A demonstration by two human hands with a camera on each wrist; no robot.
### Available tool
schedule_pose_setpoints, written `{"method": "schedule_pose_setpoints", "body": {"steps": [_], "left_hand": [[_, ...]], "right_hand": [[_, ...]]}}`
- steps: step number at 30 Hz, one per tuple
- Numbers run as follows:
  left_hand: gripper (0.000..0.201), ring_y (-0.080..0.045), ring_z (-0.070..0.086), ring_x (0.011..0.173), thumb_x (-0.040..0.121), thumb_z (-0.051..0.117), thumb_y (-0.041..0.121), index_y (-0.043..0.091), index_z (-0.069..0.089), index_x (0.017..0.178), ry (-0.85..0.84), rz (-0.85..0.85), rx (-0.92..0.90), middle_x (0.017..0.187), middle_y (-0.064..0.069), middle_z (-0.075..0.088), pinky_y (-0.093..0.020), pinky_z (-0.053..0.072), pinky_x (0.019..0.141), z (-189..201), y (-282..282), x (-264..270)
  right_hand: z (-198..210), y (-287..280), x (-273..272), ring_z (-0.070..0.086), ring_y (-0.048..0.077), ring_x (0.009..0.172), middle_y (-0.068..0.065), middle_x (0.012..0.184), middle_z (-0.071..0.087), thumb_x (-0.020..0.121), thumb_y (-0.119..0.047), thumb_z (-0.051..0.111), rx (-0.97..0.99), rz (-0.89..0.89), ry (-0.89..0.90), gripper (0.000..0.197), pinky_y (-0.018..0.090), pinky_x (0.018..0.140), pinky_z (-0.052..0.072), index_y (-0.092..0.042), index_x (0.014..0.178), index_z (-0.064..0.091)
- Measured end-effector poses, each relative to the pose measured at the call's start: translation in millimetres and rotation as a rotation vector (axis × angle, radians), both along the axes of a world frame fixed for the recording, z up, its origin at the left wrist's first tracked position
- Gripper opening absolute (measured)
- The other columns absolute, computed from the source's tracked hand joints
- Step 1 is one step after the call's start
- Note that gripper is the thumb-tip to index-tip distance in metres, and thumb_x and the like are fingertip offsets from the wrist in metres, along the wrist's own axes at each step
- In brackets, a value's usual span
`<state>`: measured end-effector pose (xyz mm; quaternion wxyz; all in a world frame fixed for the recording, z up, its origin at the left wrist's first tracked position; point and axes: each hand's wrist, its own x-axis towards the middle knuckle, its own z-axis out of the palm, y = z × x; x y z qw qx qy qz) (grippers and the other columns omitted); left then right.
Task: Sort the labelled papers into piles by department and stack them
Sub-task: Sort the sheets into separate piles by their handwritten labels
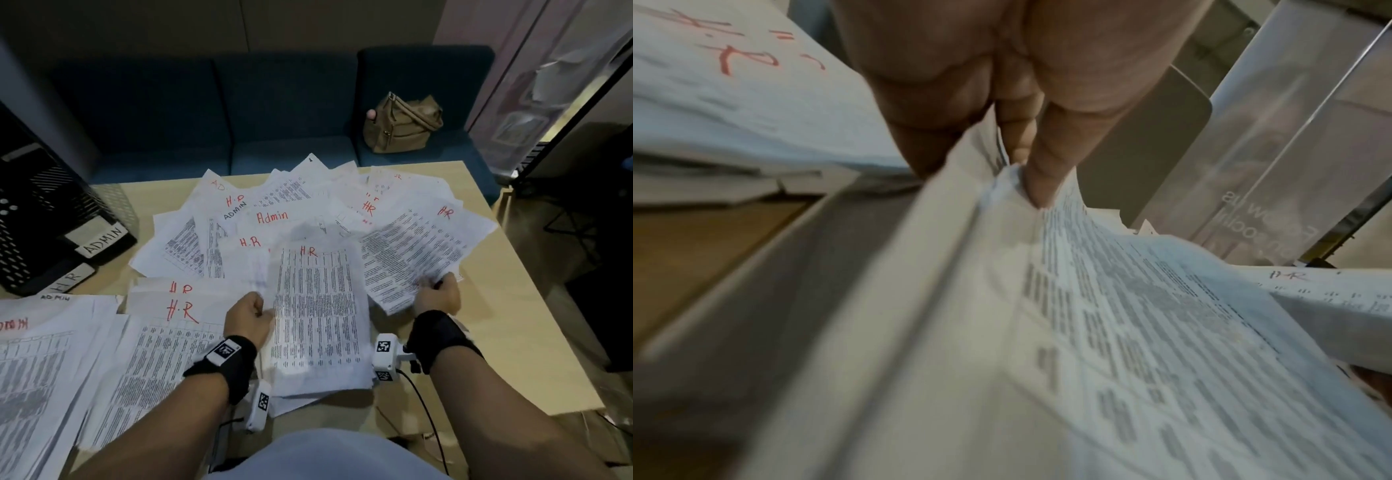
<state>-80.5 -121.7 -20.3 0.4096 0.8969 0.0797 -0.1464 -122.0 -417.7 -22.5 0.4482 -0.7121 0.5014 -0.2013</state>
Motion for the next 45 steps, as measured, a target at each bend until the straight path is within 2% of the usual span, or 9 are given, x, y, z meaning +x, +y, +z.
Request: {"method": "schedule_pose_setpoints", "body": {"steps": [12,16,19,23,26,29,32,39,45], "left_hand": [[0.05,-0.022,0.059,0.084,0.089,0.044,-0.007,0.035,0.046,0.117,0.064,0.125,-0.256,0.124,-0.007,0.057,-0.023,0.045,0.063,6,19,21],[0.027,-0.024,0.048,0.123,0.098,0.047,0.032,0.029,0.046,0.125,0.111,0.168,-0.356,0.137,-0.007,0.048,-0.032,0.038,0.097,7,15,16],[0.067,-0.019,0.041,0.13,0.076,0.061,0.065,0.029,0.043,0.13,0.133,0.181,-0.46,0.14,0.001,0.045,-0.034,0.032,0.104,8,14,12],[0.112,-0.024,0.044,0.131,0.065,0.086,0.014,0.048,0.013,0.144,0.102,0.123,-0.376,0.149,0.0,0.038,-0.046,0.04,0.106,3,14,3],[0.121,-0.014,0.043,0.121,0.074,0.071,-0.012,0.051,-0.003,0.145,0.082,0.187,-0.307,0.149,0.015,0.021,-0.03,0.044,0.094,2,17,-1],[0.096,-0.016,0.04,0.127,0.073,0.076,-0.003,0.021,0.023,0.149,0.189,0.222,-0.287,0.146,0.005,0.036,-0.033,0.038,0.104,-9,29,0],[0.037,-0.031,0.064,0.096,0.073,0.074,-0.007,0.002,0.063,0.107,0.269,0.28,-0.336,0.105,-0.018,0.069,-0.036,0.05,0.084,-10,34,2],[0.024,-0.024,0.057,0.077,0.077,0.061,-0.019,0.001,0.064,0.09,0.227,0.218,-0.441,0.085,-0.01,0.062,-0.019,0.05,0.051,3,31,-3],[0.027,-0.03,0.057,0.076,0.065,0.06,-0.02,-0.004,0.062,0.088,0.201,0.538,-0.502,0.08,-0.014,0.062,-0.035,0.05,0.067,-2,49,7]], "right_hand": [[57,9,18,0.042,0.015,0.069,0.002,0.078,0.046,0.084,0.012,0.033,-0.028,0.34,-0.361,0.028,0.023,0.071,0.036,-0.013,0.09,0.044],[17,50,14,0.046,0.023,0.069,0.008,0.076,0.05,0.093,-0.003,0.04,-0.067,0.602,0.028,0.01,0.031,0.057,0.033,-0.008,0.084,0.042],[-7,77,12,0.048,0.028,0.078,0.008,0.086,0.047,0.091,-0.014,0.043,-0.22,0.735,0.283,0.018,0.033,0.061,0.038,-0.011,0.073,0.041],[-11,94,19,0.044,0.026,0.119,0.003,0.132,0.045,0.086,-0.03,0.052,-0.292,0.788,0.48,0.028,0.042,0.096,0.04,-0.015,0.104,0.067],[-4,96,27,0.05,0.025,0.116,0.0,0.125,0.052,0.075,-0.041,0.063,-0.21,0.753,0.418,0.045,0.042,0.095,0.034,-0.027,0.117,0.054],[-5,96,32,0.055,0.023,0.105,-0.003,0.108,0.06,0.073,-0.051,0.067,-0.063,0.671,0.316,0.069,0.043,0.094,0.03,-0.038,0.132,0.033],[-6,97,35,0.057,0.024,0.105,-0.004,0.103,0.064,0.081,-0.066,0.053,-0.004,0.568,0.234,0.052,0.045,0.096,0.025,-0.042,0.126,0.044],[-7,81,50,0.048,0.032,0.119,0.006,0.126,0.053,0.094,-0.063,0.02,-0.014,0.443,0.161,0.052,0.054,0.098,0.026,-0.037,0.122,0.055],[-7,73,57,0.059,0.025,0.107,0.005,0.11,0.064,0.094,-0.025,0.051,0.126,0.641,0.118,0.031,0.032,0.087,0.045,-0.016,0.122,0.059]]}}
